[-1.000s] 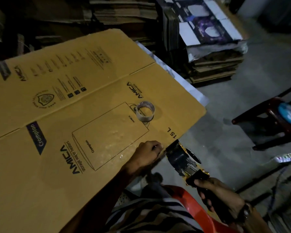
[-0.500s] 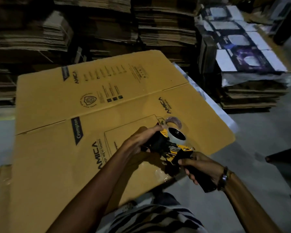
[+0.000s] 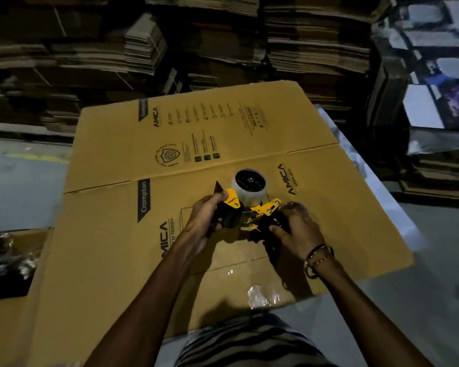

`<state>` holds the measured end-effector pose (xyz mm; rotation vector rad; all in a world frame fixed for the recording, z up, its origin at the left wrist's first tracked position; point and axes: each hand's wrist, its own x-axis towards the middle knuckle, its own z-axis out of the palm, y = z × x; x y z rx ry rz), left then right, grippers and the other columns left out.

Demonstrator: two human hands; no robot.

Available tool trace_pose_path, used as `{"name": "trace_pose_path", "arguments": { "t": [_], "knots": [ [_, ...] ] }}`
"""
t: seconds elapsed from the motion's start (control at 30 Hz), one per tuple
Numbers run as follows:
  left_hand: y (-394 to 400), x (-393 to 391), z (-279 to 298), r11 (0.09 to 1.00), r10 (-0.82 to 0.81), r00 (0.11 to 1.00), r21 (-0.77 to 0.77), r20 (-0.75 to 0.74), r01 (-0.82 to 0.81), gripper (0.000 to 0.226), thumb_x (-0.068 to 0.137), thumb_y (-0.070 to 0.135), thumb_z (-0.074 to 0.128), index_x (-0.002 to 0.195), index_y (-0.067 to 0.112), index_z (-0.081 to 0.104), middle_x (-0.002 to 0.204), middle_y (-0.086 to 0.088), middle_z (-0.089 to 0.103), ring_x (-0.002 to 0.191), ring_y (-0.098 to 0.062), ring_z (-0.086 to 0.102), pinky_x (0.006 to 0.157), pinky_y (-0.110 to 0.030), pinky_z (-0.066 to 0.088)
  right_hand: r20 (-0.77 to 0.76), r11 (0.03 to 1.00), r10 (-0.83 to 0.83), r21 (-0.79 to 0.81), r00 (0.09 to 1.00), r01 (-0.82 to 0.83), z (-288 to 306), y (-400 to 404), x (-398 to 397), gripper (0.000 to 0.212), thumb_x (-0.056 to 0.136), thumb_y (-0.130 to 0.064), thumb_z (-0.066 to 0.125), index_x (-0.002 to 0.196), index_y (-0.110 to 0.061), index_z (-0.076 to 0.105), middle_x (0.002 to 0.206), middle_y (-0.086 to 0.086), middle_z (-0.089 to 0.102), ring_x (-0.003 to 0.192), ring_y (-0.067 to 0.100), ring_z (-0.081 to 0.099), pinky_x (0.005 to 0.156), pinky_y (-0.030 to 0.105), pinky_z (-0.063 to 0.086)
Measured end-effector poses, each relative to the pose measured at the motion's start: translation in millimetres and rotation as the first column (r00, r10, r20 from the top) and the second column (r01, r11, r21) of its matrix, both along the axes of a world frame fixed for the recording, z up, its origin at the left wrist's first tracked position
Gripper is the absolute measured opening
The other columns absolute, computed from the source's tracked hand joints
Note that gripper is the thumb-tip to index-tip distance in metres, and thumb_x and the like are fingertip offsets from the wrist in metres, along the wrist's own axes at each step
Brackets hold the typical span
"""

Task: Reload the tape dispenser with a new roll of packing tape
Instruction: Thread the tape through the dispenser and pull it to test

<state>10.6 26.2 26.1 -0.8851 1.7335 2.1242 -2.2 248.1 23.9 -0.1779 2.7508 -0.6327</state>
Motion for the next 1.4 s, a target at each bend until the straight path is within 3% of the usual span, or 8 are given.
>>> {"name": "trace_pose_path", "arguments": {
  "t": [0.1,0.3,0.47,0.67,0.9,1.03,1.23,1.4],
  "knots": [
    [-7.9,-12.2,-8.1,0.999,0.048,0.999,0.024,0.006,-0.048,0.032,0.091,0.038,0.065,0.115,0.016,0.067,0.115,-0.012,0.07,0.09,-0.021,0.066,0.055,-0.026,0.049,-0.078,0.992,0.116,0.062,0.99,-0.111,1.2,-3.7,-30.2,0.044,0.095,-0.034,0.06,0.136,-0.019,0.055,0.133,0.008,0.059,0.123,0.031,0.054,0.096,0.035,0.043],
    [-25.7,-41.2,-21.9,0.995,0.042,0.999,-0.086,0.001,-0.042,0.053,0.089,0.046,0.065,0.129,0.01,0.064,0.129,-0.014,0.065,0.111,-0.022,0.064,0.086,-0.032,0.046,-0.128,0.949,0.309,0.11,0.942,-0.296,-3.0,-14.7,-94.6,0.038,0.095,-0.032,0.059,0.13,-0.017,0.058,0.125,0.007,0.063,0.114,0.031,0.059,0.09,0.037,0.045],
    [-29.8,-65.6,-34.8,0.975,0.17,0.985,-0.146,0.006,-0.167,0.047,0.093,0.036,0.066,0.126,0.002,0.065,0.127,-0.017,0.067,0.126,-0.029,0.058,0.078,-0.026,0.043,-0.149,0.914,0.398,0.146,0.905,-0.378,-17.5,-29.7,-141.6,0.04,0.093,-0.033,0.059,0.131,-0.019,0.057,0.124,0.006,0.063,0.115,0.032,0.058,0.091,0.04,0.042],
    [-25.1,-79.1,-45.8,0.952,0.268,0.963,-0.158,0.012,-0.263,0.038,0.097,0.027,0.062,0.126,0.002,0.064,0.121,-0.008,0.069,0.111,-0.016,0.063,0.066,-0.017,0.043,-0.155,0.89,0.452,0.145,0.878,-0.432,-41.8,-41.4,-171.0,0.04,0.094,-0.032,0.059,0.131,-0.018,0.056,0.123,0.006,0.062,0.113,0.031,0.057,0.09,0.041,0.04],
    [-25.2,-78.4,-67.1,0.925,0.315,0.949,-0.218,-0.02,-0.312,0.035,0.093,0.023,0.067,0.124,0.005,0.067,0.116,-0.007,0.071,0.116,-0.025,0.063,0.098,-0.031,0.044,-0.158,0.886,0.46,0.134,0.873,-0.443,-62.4,-42.6,-175.9,0.042,0.093,-0.033,0.059,0.132,-0.018,0.054,0.122,0.005,0.061,0.111,0.028,0.056,0.091,0.04,0.038],
    [-21.1,-77.0,-72.1,0.904,0.349,0.936,-0.25,-0.032,-0.346,0.034,0.094,0.018,0.067,0.125,0.003,0.066,0.112,-0.009,0.071,0.109,-0.023,0.063,0.078,-0.025,0.048,-0.147,0.881,0.469,0.144,0.871,-0.45,-69.4,-42.3,-175.4,0.041,0.094,-0.034,0.058,0.132,-0.019,0.055,0.122,0.005,0.06,0.111,0.028,0.056,0.091,0.04,0.038],
    [-20.2,-75.9,-77.7,0.893,0.355,0.934,-0.281,-0.037,-0.351,0.033,0.095,0.018,0.066,0.125,0.004,0.066,0.101,-0.004,0.07,0.088,-0.016,0.063,0.068,-0.021,0.047,-0.147,0.878,0.473,0.159,0.869,-0.451,-70.0,-42.0,-177.9,0.038,0.093,-0.036,0.058,0.128,-0.022,0.056,0.119,0.005,0.06,0.109,0.029,0.057,0.091,0.041,0.04],
    [-17.7,-75.3,-80.2,0.875,0.334,0.942,-0.361,-0.034,-0.324,0.035,0.095,0.025,0.066,0.125,0.009,0.067,0.112,-0.008,0.072,0.104,-0.024,0.067,0.086,-0.032,0.052,-0.149,0.87,0.481,0.202,0.864,-0.449,-69.8,-41.6,-175.4,0.043,0.096,-0.038,0.055,0.135,-0.022,0.052,0.124,0.005,0.059,0.111,0.029,0.057,0.091,0.042,0.042]
  ]
}}
